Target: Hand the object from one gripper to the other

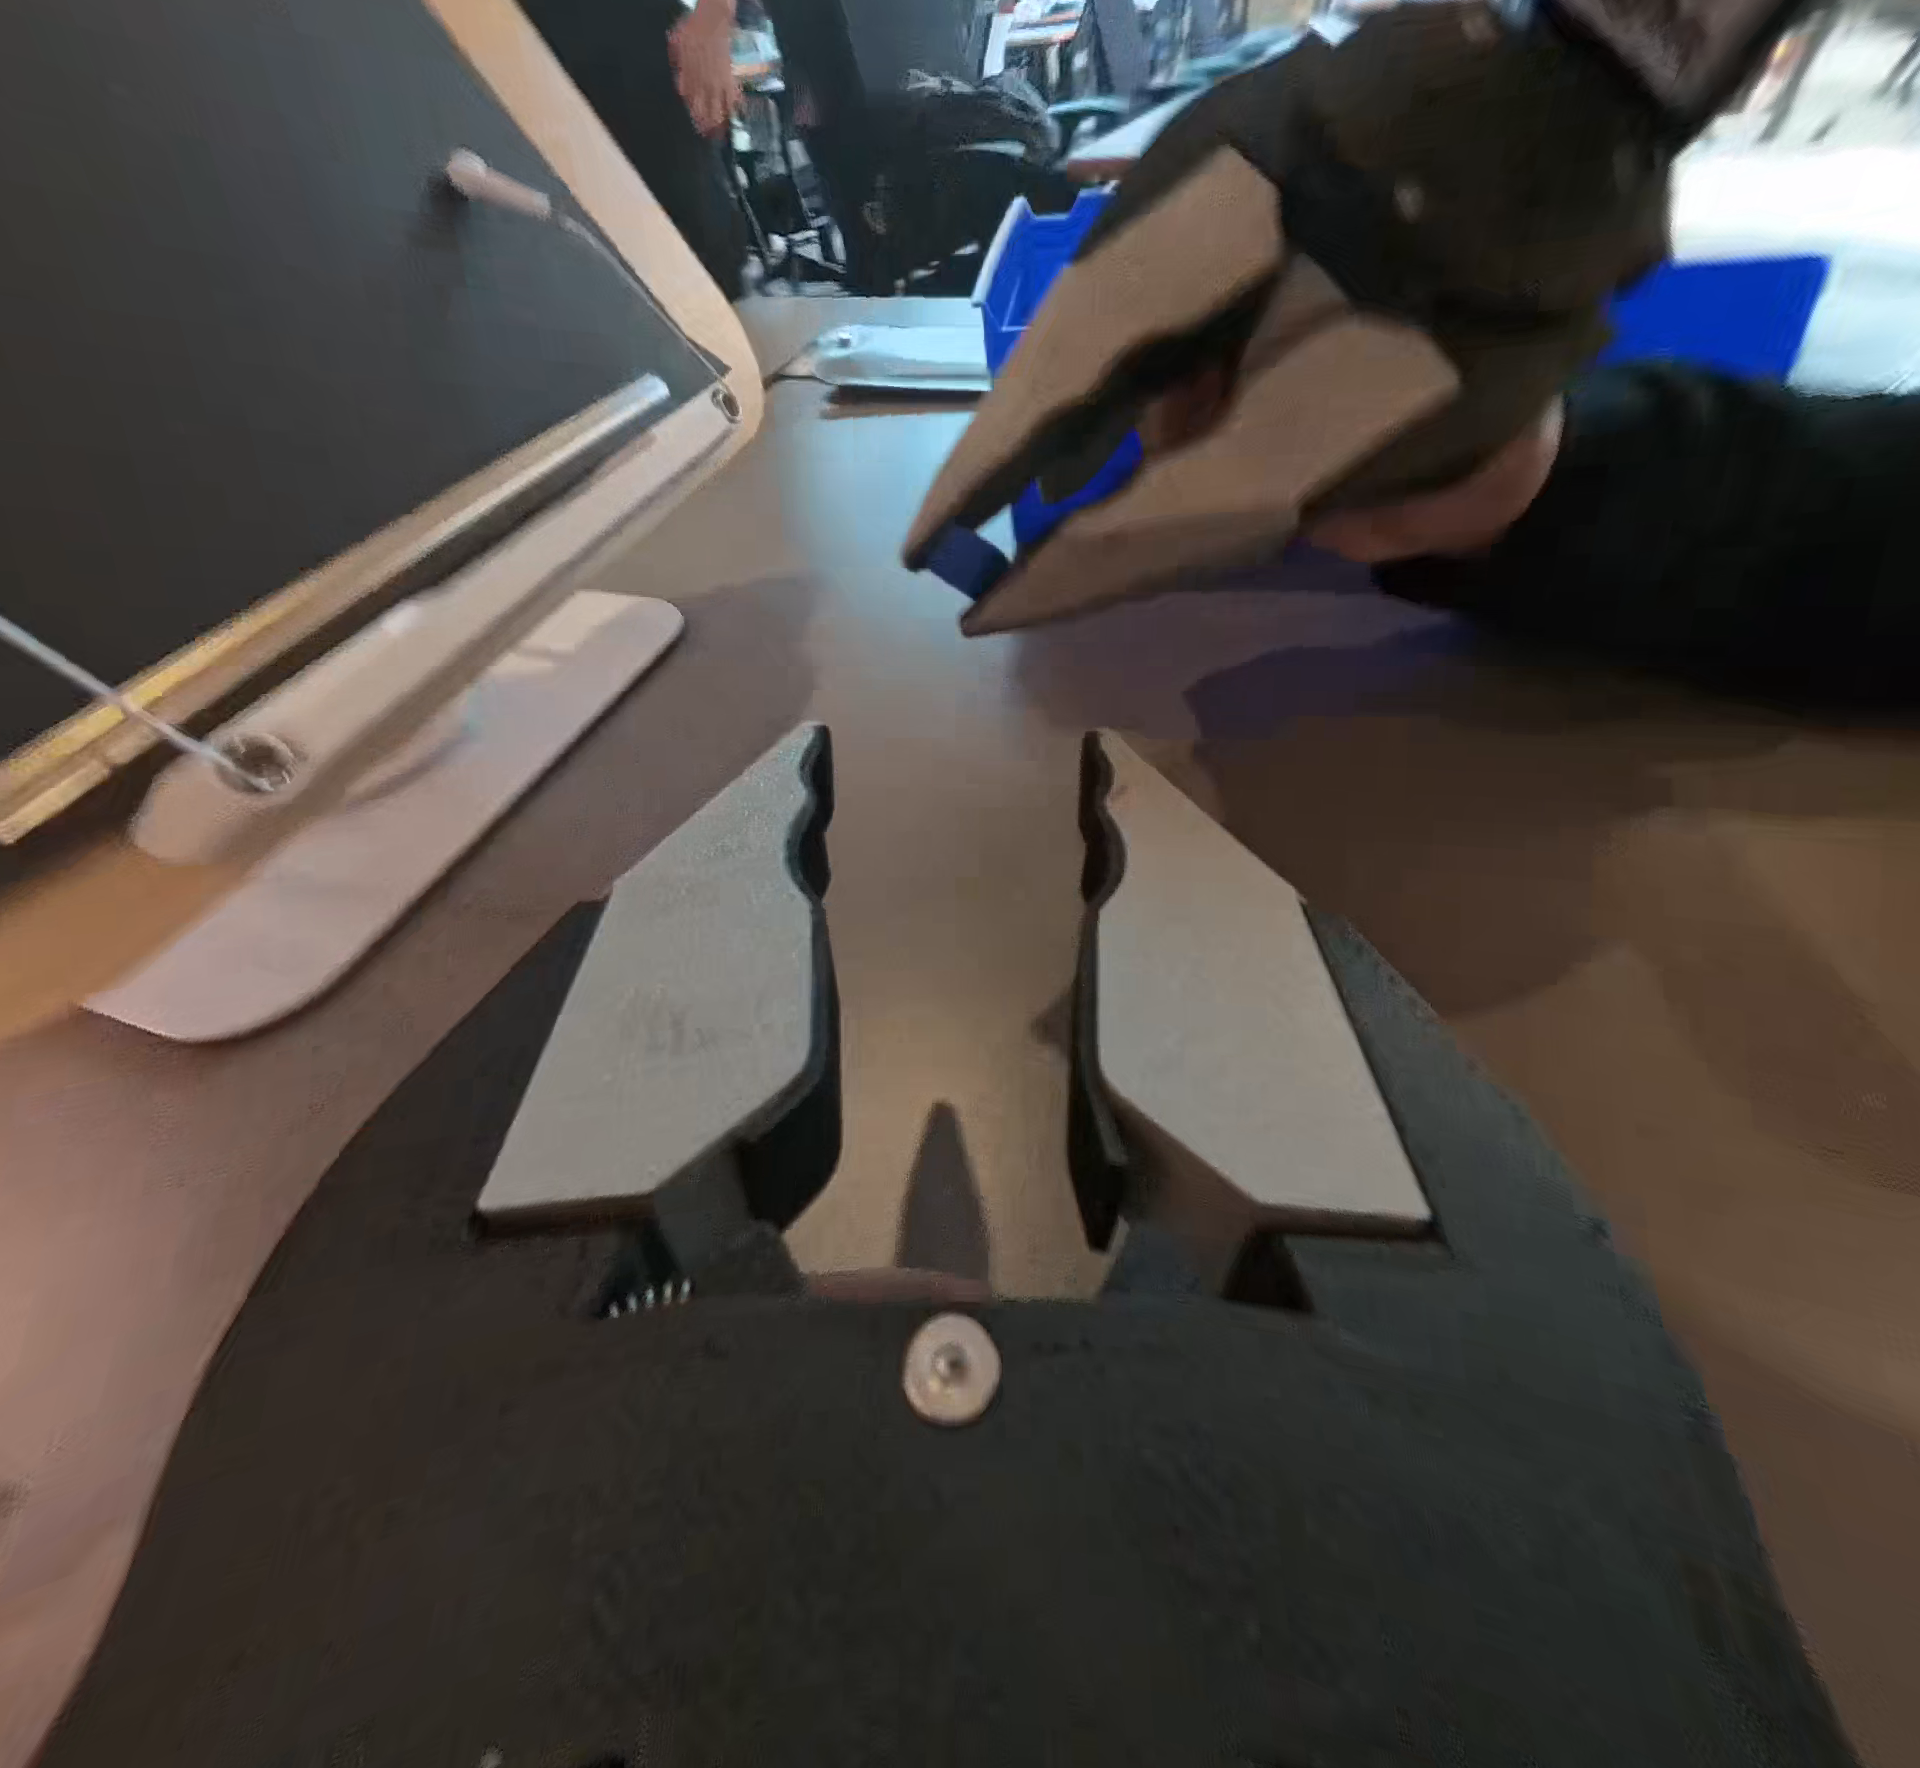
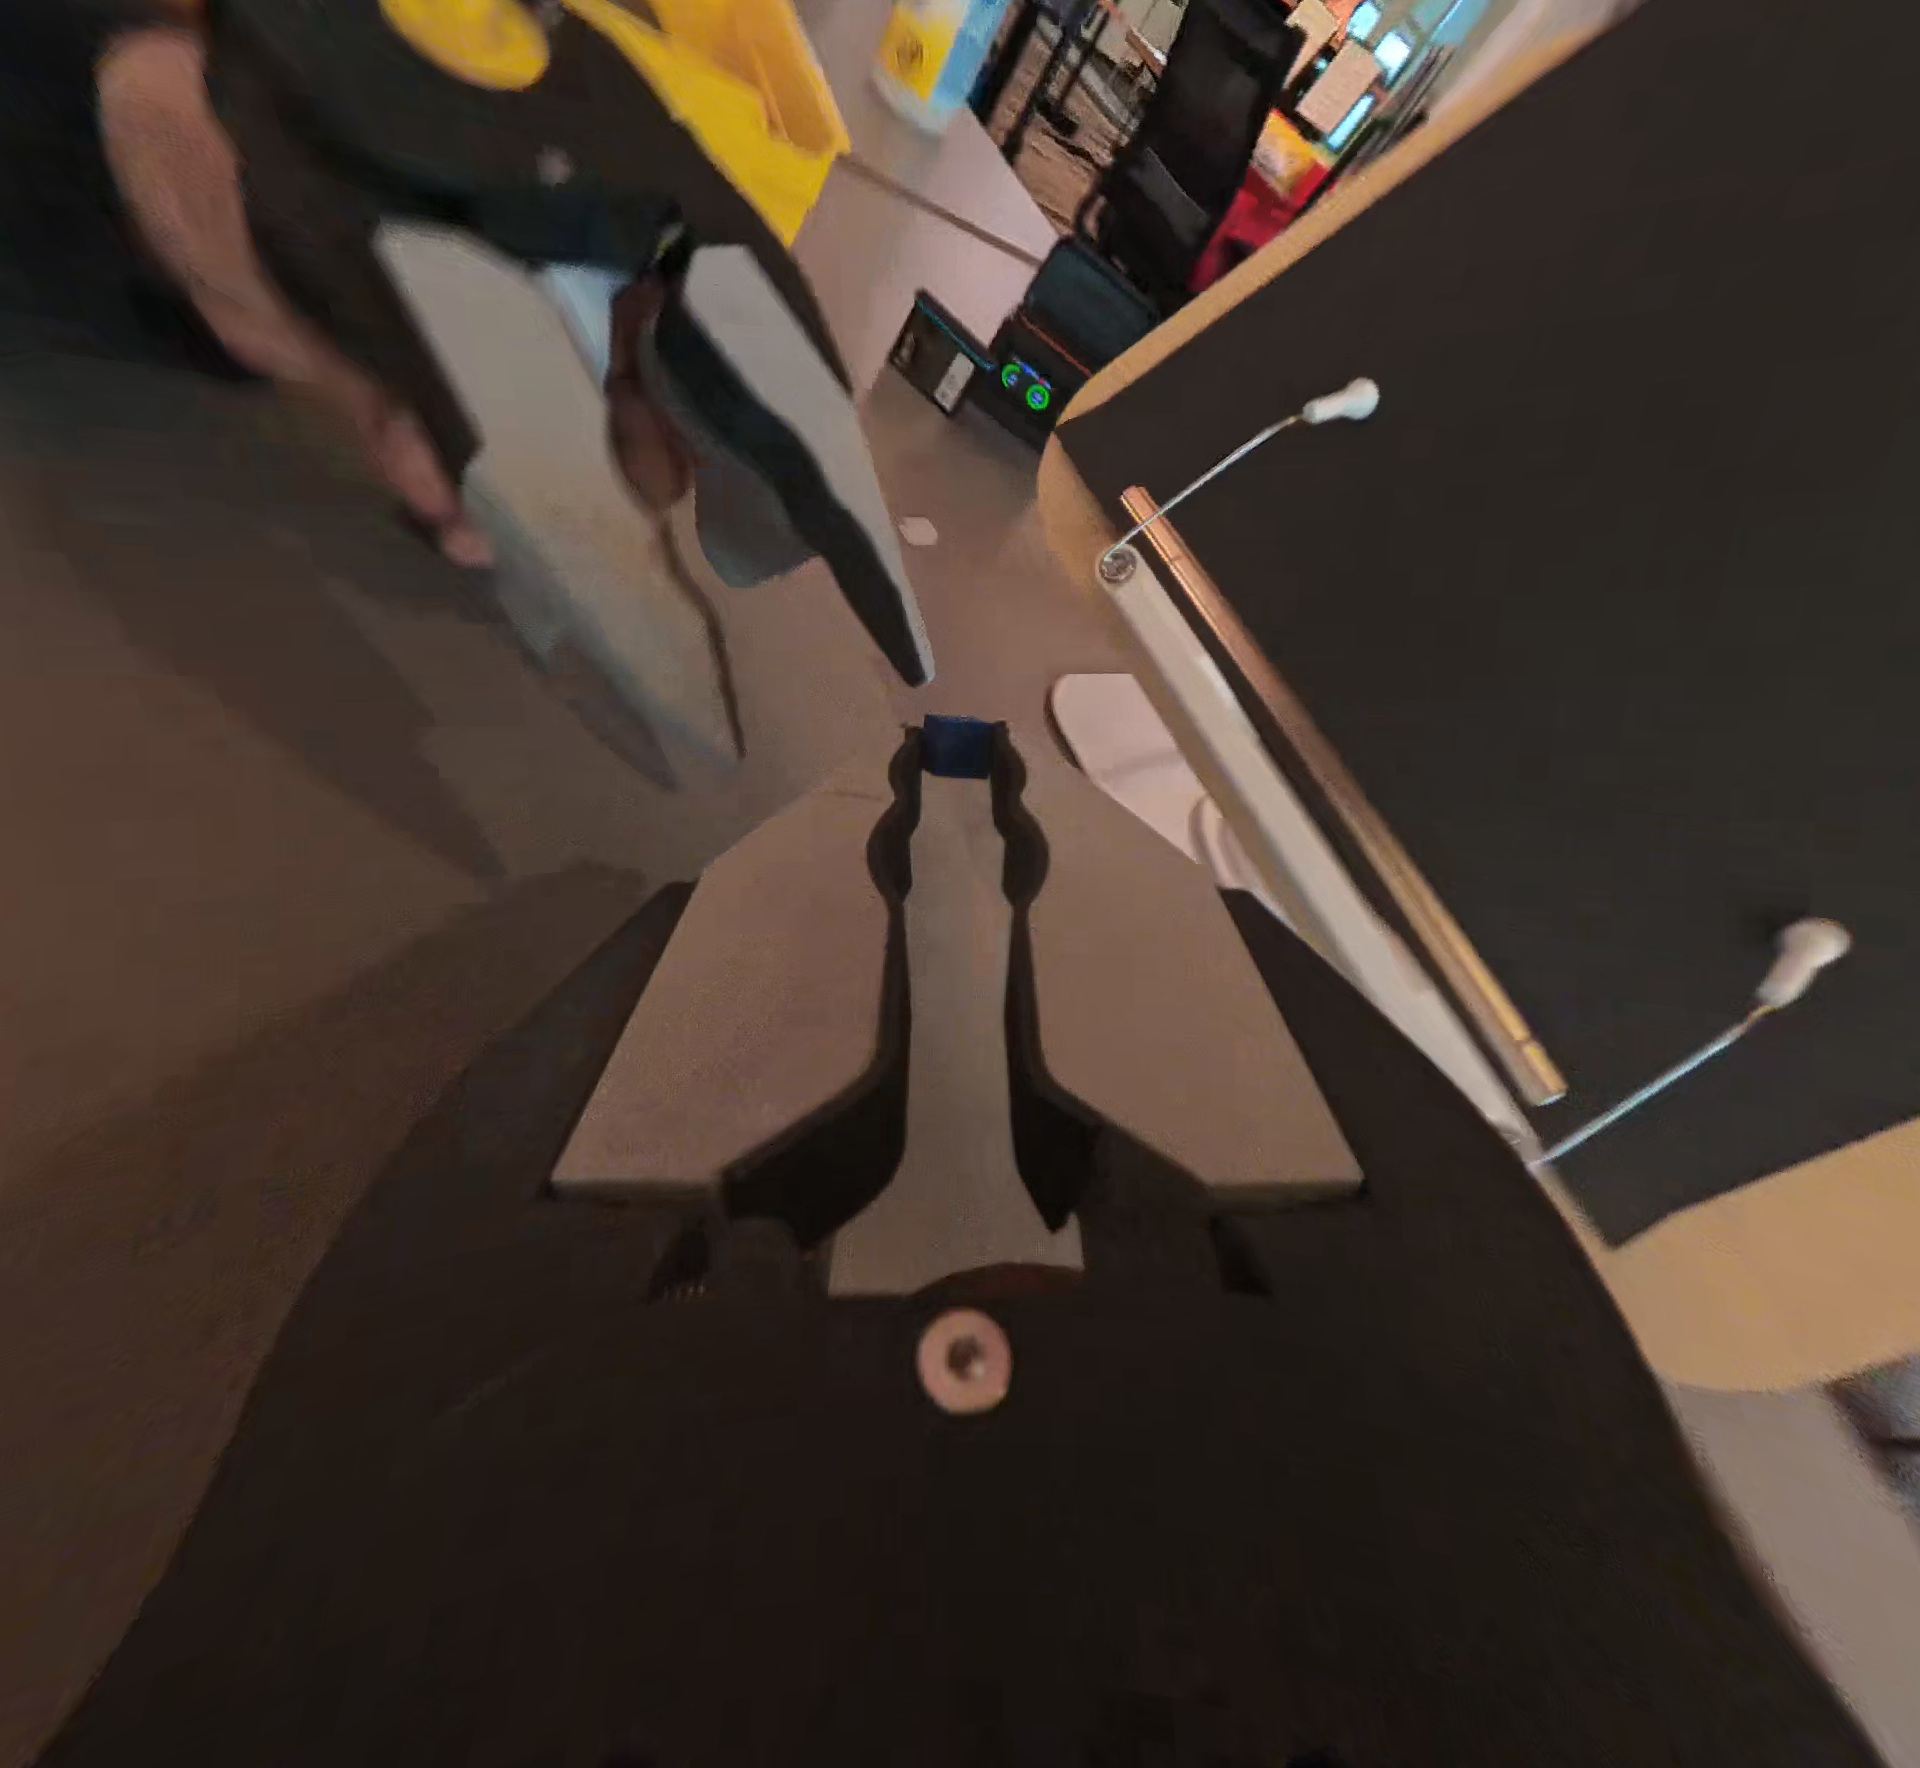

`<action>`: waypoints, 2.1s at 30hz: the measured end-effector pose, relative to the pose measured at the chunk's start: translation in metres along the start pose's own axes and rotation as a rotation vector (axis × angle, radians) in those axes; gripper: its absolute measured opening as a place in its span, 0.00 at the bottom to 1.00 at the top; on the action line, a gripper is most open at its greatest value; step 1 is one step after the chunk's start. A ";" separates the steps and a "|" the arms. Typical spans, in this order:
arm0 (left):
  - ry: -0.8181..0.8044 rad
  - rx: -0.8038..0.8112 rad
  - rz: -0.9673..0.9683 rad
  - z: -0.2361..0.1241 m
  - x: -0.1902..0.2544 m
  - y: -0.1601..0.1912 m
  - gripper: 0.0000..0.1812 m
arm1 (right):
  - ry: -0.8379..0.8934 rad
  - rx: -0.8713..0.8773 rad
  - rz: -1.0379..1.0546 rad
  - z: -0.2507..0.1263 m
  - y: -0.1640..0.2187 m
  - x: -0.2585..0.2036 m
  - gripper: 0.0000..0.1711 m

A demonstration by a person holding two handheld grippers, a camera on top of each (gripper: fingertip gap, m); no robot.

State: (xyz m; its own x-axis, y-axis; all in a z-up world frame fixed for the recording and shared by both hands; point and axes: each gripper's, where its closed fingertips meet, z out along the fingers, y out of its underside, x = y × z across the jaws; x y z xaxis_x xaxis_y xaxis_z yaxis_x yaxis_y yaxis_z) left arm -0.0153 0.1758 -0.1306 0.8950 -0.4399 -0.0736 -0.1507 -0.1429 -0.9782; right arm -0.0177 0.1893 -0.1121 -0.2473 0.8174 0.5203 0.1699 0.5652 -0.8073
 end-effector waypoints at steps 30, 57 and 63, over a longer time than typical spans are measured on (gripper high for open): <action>0.073 0.004 -0.189 -0.003 -0.005 -0.002 0.05 | 0.037 -0.148 -0.276 0.021 0.018 -0.024 0.09; 0.025 0.258 0.780 -0.020 0.050 -0.033 0.05 | -0.787 0.211 0.720 -0.027 -0.036 -0.056 0.12; 0.004 0.245 0.816 -0.017 0.051 -0.032 0.05 | -0.786 0.213 0.749 -0.024 -0.037 -0.055 0.09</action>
State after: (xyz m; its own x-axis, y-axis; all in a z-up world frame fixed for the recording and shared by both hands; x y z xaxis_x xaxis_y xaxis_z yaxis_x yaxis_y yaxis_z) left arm 0.0280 0.1429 -0.0997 0.5438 -0.3254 -0.7736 -0.6525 0.4158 -0.6335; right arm 0.0129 0.1263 -0.1039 -0.7003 0.6038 -0.3808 0.3807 -0.1353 -0.9147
